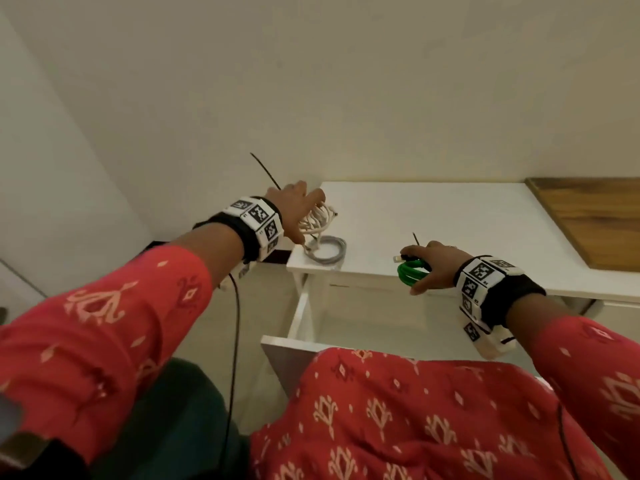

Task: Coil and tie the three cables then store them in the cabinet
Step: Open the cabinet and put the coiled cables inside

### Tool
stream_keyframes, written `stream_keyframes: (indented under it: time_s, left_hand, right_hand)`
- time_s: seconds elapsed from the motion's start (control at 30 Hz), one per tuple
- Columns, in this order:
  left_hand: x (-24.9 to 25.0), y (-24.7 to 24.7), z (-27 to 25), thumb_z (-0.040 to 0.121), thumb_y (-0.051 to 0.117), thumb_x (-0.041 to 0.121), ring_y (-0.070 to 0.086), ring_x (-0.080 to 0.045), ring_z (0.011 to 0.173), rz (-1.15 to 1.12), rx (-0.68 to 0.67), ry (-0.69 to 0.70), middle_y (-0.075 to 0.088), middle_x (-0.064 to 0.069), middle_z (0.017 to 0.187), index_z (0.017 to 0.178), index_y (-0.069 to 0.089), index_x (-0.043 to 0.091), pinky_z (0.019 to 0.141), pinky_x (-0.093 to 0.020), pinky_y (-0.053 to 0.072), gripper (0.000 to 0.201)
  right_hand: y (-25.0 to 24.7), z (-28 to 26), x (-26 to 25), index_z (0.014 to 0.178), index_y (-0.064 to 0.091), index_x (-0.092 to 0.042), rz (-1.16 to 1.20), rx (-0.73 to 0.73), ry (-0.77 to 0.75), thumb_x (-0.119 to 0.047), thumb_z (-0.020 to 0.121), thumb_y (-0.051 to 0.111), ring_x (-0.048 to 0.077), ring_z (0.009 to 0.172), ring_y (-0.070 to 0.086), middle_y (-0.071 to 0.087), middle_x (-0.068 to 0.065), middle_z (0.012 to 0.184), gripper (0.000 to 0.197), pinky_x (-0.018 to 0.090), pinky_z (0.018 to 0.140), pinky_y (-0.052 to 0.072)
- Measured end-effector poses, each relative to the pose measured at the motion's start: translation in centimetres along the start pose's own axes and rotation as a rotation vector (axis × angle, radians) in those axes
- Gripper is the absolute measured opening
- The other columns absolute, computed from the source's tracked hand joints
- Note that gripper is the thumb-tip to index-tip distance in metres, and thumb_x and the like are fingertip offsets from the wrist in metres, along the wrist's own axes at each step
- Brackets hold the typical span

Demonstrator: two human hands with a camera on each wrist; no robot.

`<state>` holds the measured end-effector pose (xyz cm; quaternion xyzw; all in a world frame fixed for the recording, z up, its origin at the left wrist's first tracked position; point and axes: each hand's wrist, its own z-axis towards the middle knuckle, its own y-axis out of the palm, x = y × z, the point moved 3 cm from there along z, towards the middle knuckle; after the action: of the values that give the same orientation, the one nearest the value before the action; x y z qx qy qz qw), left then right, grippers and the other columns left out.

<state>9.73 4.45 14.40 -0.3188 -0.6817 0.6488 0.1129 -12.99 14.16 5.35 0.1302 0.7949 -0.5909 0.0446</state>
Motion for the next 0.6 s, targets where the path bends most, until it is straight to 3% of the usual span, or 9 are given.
stream_keyframes:
  time_s: [0.2,0.4,0.6]
  left_hand:
    - [-3.4,-2.7,-2.1,0.065,0.078,0.036,0.046,-0.031,0.115,0.192,-0.028,0.003,0.040,-0.013,0.127,0.133,0.028,0.020,0.085,-0.046,0.045,0.086]
    - [3.4,6.2,-0.7,0.069,0.076,0.034,0.049,-0.033,0.113,-0.085,-0.202,0.205,0.040,-0.016,0.129,0.133,0.027,0.011,0.086,-0.039,0.044,0.084]
    - [7.9,13.9,2.6,0.068,0.077,0.033,0.048,-0.034,0.115,-0.182,-0.360,0.238,0.041,-0.017,0.129,0.131,0.028,0.010,0.089,-0.042,0.043,0.083]
  right_hand:
    - [-0.6,0.3,-3.3,0.136,0.033,-0.032,-0.005,-0.033,-0.100,-0.041,0.068,0.075,0.028,0.113,0.051,0.046,0.008,0.125,0.081,0.034,0.096,0.042]
    - [2.1,1.3,-4.3,0.136,0.033,-0.031,-0.119,-0.282,-0.223,-0.042,0.070,0.074,0.026,0.115,0.048,0.045,0.008,0.128,0.079,0.034,0.096,0.040]
    - [6.4,4.3,-3.4,0.139,0.029,-0.028,-0.233,-0.429,-0.248,-0.043,0.070,0.073,0.027,0.116,0.049,0.045,0.008,0.130,0.083,0.036,0.096,0.040]
